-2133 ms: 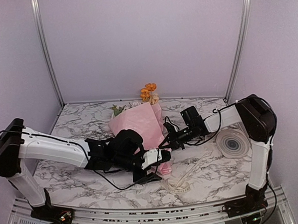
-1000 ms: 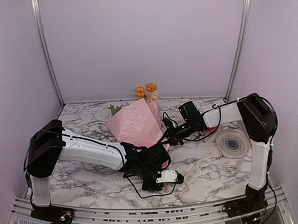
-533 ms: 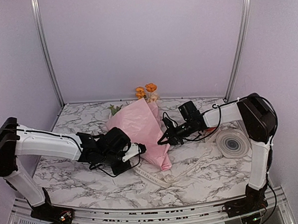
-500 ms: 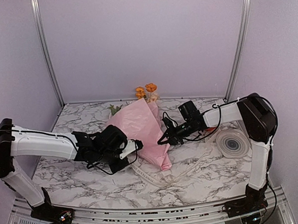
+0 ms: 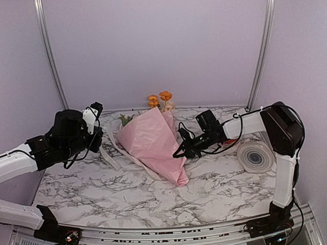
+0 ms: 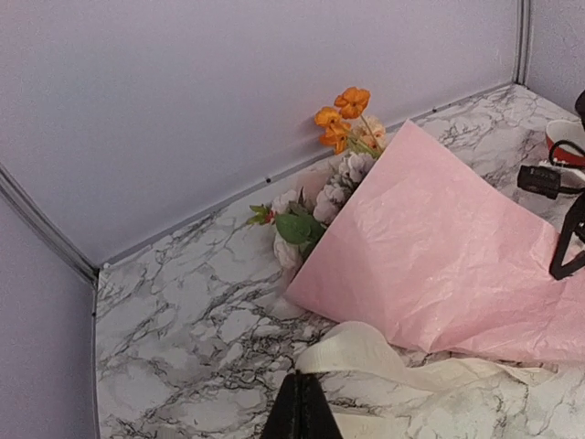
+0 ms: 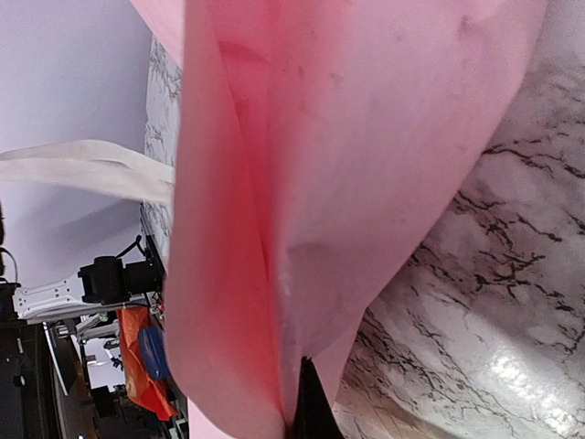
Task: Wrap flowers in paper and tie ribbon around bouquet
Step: Press the folded bouquet at the center of the board, then pick up the right side of the ribbon from the center of the board, then cross the ribbon over the folded bouquet.
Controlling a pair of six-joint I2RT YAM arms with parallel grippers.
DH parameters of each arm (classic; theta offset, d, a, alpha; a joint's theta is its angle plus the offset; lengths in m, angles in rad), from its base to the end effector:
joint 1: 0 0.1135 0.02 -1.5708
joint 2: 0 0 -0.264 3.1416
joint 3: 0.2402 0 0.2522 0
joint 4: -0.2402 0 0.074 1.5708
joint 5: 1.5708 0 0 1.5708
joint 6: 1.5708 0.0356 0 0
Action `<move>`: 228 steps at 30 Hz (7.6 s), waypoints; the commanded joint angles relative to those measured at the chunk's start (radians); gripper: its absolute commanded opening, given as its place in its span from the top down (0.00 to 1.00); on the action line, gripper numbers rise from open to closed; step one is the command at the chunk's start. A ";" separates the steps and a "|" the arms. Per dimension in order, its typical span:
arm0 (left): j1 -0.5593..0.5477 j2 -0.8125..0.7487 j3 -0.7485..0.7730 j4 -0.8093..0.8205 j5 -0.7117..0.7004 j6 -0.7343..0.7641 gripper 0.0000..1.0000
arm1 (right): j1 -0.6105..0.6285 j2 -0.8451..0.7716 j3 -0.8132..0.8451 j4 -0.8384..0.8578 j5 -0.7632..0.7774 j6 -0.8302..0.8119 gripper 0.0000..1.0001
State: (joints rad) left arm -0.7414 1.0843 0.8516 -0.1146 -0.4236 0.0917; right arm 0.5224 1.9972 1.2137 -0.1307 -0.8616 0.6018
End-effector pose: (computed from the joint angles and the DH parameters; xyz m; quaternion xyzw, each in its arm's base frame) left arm 0.1934 -0.1573 0.3125 0.2134 0.7808 -0.0161 0.5870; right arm 0.3370 0.2252 0.1465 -0.1004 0.8648 0.4906 0.0372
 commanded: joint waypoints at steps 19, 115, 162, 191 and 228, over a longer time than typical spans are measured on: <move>0.190 0.441 0.138 0.066 0.180 -0.204 1.00 | 0.094 -0.094 -0.142 0.220 0.061 0.152 1.00; -0.029 1.123 0.751 -0.142 0.409 -0.026 1.00 | -0.155 -0.141 0.084 -0.647 0.800 -0.600 0.35; -0.017 1.119 0.746 -0.145 0.416 -0.018 1.00 | -0.003 -0.405 0.082 0.127 0.219 -0.170 1.00; -0.015 0.740 0.327 0.318 0.457 0.035 1.00 | 0.065 0.301 0.425 0.069 0.030 0.109 1.00; -0.009 1.061 0.583 0.274 0.555 0.024 1.00 | 0.008 0.102 0.176 0.229 0.048 0.160 0.58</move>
State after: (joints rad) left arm -0.7635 2.1342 1.4376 0.1532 0.0643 0.1562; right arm 0.5247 2.0766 1.3380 0.0532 -0.7971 0.7502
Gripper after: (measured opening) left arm 0.003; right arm 0.414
